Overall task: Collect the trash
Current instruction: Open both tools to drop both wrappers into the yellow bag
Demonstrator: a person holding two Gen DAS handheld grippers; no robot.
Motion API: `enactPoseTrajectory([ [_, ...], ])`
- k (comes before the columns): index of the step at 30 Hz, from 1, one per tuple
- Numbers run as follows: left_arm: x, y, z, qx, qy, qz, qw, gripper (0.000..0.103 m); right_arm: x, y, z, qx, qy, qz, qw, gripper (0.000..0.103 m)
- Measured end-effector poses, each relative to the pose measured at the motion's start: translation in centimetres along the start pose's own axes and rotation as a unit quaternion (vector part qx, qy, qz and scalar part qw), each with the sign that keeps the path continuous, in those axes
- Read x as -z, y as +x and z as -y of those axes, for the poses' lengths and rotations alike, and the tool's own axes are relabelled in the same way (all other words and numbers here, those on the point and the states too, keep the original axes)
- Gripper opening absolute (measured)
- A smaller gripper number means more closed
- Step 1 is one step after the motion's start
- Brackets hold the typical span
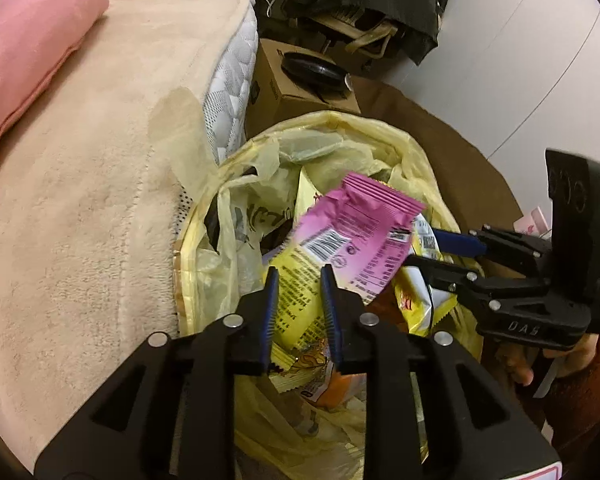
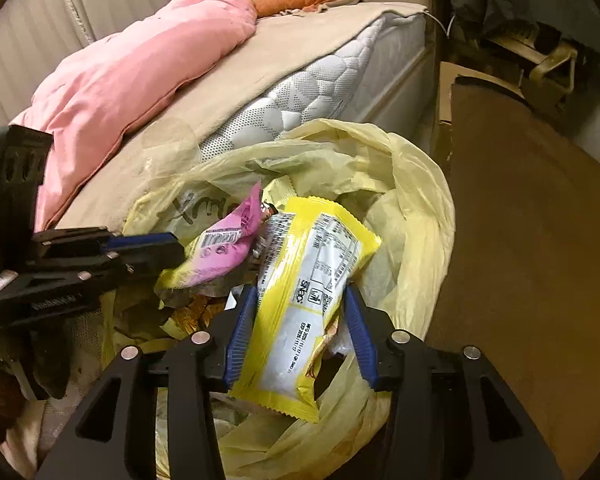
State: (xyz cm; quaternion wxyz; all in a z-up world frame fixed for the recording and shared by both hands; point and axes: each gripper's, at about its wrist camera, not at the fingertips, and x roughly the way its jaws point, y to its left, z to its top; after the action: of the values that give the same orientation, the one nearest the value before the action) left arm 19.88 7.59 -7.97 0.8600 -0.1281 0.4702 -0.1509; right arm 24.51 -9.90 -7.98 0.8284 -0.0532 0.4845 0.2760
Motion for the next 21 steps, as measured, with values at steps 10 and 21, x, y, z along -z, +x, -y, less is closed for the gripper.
enactPoseTrajectory([
  [10,0.4,-4.5,-0.2,-0.005,-0.035,0.039,0.9986,0.056,1.2,-3.8,-1.1,0.036,0.014,0.044,0.998,0.061],
  [21,2.4,-10.5,3.0,-0.045,-0.021,0.106,0.9931,0.061,1.2,-6.1,-2.2,0.06,0.033,0.054,0.996,0.062],
])
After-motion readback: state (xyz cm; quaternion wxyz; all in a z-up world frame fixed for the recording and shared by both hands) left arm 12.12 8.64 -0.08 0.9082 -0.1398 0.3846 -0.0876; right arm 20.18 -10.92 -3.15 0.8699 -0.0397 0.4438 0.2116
